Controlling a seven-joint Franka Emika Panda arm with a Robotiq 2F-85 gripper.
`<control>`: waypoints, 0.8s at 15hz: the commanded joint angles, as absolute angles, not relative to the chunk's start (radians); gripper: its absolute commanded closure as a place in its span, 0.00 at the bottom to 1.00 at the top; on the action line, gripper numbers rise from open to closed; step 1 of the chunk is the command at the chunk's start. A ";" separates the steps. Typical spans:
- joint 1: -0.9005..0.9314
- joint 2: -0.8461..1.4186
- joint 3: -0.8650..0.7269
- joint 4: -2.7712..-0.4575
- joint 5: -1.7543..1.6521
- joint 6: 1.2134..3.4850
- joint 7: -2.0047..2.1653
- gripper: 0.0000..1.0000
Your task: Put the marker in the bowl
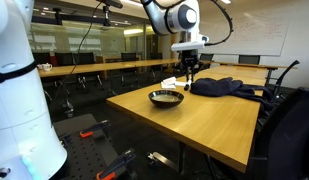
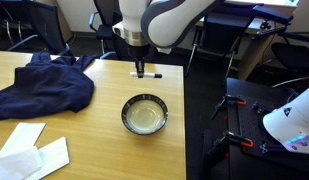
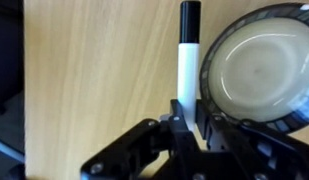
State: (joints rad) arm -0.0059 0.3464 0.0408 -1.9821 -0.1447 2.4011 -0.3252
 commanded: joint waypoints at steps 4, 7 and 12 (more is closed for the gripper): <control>0.040 0.337 0.120 -1.981 -0.065 2.387 -0.315 0.95; 0.058 0.387 0.131 -1.963 -0.049 2.383 -0.297 0.95; 0.076 0.473 0.128 -1.931 -0.063 2.390 -0.266 0.65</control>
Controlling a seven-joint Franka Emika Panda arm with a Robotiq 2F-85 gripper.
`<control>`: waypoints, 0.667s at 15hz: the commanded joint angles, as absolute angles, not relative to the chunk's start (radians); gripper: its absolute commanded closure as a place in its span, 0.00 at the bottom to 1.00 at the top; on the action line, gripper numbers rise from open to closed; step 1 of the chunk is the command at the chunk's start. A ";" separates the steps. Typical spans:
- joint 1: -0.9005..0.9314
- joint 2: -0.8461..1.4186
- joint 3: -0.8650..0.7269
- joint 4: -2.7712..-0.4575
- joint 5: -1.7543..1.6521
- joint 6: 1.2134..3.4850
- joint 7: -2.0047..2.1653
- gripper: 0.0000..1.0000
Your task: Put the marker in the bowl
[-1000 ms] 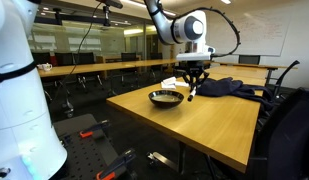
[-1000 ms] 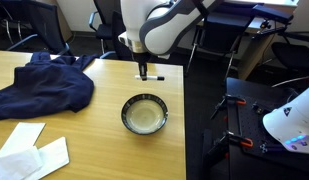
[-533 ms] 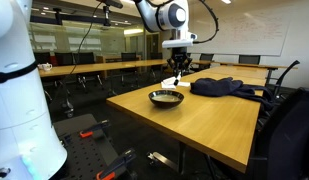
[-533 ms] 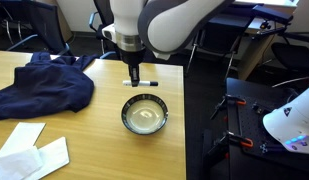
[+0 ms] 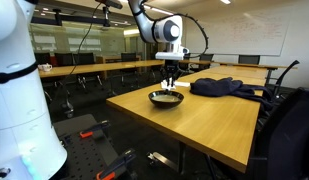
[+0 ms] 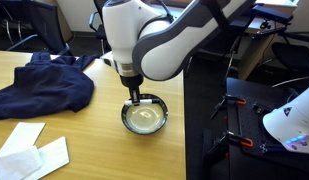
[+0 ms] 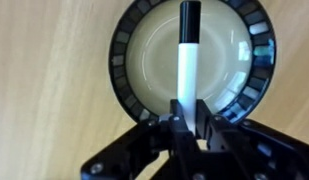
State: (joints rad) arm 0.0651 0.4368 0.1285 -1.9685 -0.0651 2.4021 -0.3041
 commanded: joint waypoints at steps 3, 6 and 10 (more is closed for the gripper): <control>0.091 0.494 0.131 -1.913 -0.065 2.384 -0.244 0.41; 0.100 0.463 0.130 -1.914 -0.058 2.370 -0.207 0.19; 0.096 0.403 0.124 -1.915 -0.047 2.303 -0.162 0.00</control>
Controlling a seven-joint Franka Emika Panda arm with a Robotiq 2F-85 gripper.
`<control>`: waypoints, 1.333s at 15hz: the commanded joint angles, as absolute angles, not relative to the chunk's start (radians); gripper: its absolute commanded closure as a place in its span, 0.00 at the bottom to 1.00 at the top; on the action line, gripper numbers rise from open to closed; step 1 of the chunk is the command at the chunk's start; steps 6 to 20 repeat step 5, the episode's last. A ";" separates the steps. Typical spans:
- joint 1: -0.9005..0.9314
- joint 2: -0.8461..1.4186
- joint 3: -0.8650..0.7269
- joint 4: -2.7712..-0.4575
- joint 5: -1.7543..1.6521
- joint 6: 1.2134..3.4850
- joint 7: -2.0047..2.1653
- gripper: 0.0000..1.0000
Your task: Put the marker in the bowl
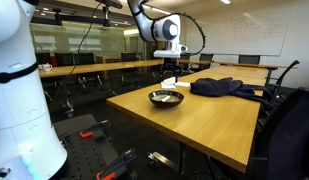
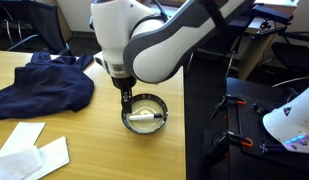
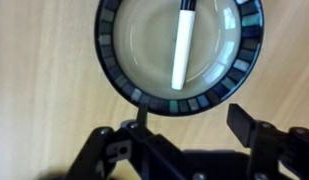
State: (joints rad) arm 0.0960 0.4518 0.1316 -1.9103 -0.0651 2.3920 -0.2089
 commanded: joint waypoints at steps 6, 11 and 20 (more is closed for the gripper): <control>0.103 0.311 0.117 -1.918 -0.065 2.125 -0.126 0.00; 0.103 0.311 0.117 -1.918 -0.065 2.125 -0.126 0.00; 0.103 0.311 0.117 -1.918 -0.065 2.125 -0.126 0.00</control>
